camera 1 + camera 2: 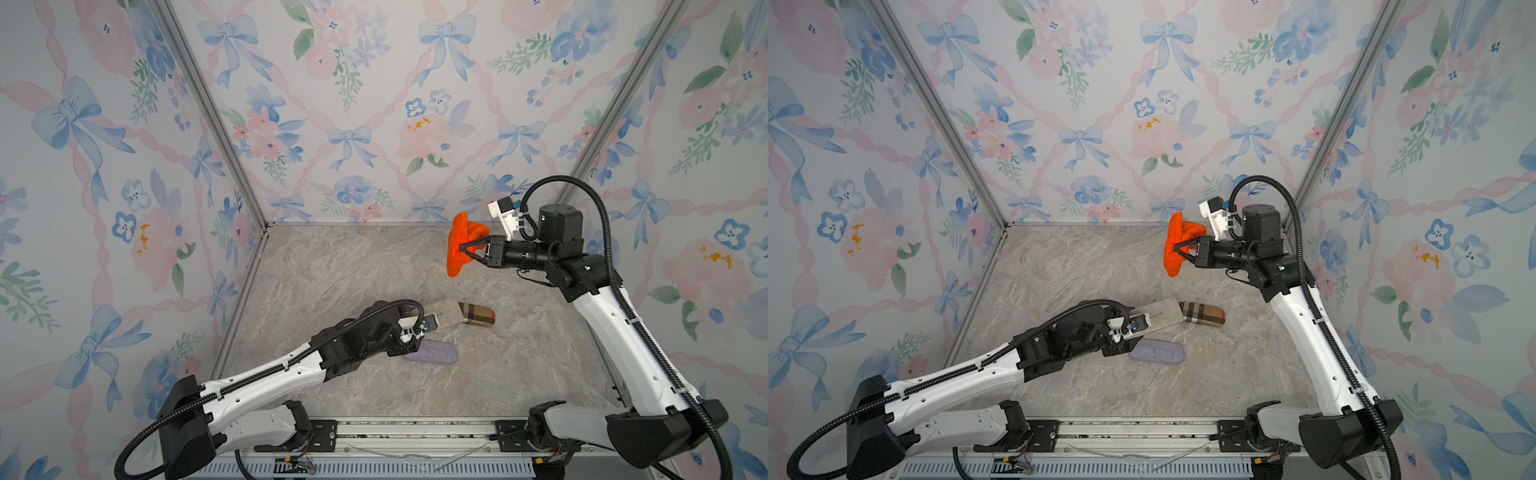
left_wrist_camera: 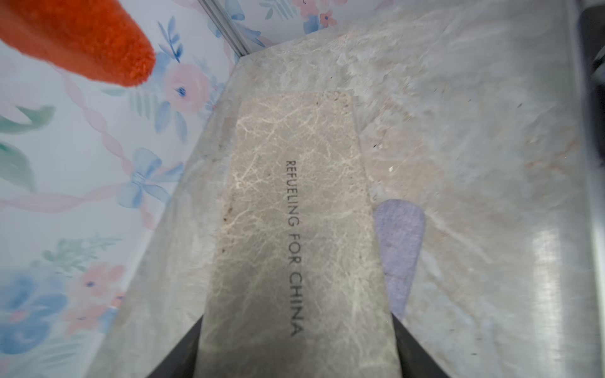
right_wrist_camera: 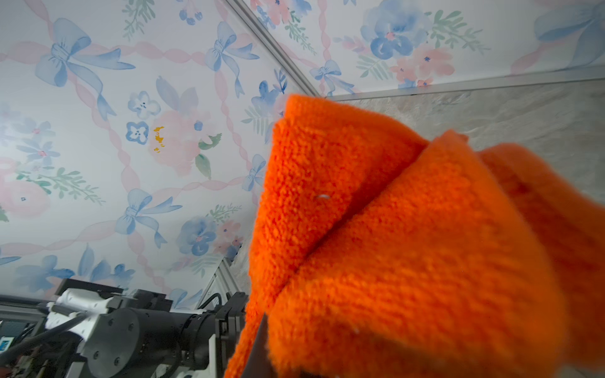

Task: Wipe the eyeglass case
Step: Wipe the dirt from the eyeglass case.

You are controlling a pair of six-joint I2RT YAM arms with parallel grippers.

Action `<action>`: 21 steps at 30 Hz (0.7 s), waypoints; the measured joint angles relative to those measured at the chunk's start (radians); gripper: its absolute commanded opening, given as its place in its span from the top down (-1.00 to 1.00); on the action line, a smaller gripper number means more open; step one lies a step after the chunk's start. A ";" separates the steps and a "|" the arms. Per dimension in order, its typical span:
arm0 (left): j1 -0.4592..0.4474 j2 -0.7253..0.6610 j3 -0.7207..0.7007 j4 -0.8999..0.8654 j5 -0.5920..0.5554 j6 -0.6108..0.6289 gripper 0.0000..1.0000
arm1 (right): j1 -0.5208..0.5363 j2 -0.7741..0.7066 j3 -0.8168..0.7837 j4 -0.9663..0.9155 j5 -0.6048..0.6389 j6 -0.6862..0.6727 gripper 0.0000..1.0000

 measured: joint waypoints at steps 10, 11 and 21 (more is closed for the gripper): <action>-0.120 0.011 -0.048 0.299 -0.299 0.447 0.30 | 0.137 0.049 -0.083 0.111 -0.079 0.180 1.00; -0.120 0.015 -0.048 0.312 -0.309 0.465 0.31 | 0.147 0.061 -0.100 0.122 -0.081 0.190 1.00; -0.116 0.013 -0.113 0.378 -0.335 0.566 0.30 | 0.019 0.084 -0.208 -0.058 -0.100 0.078 1.00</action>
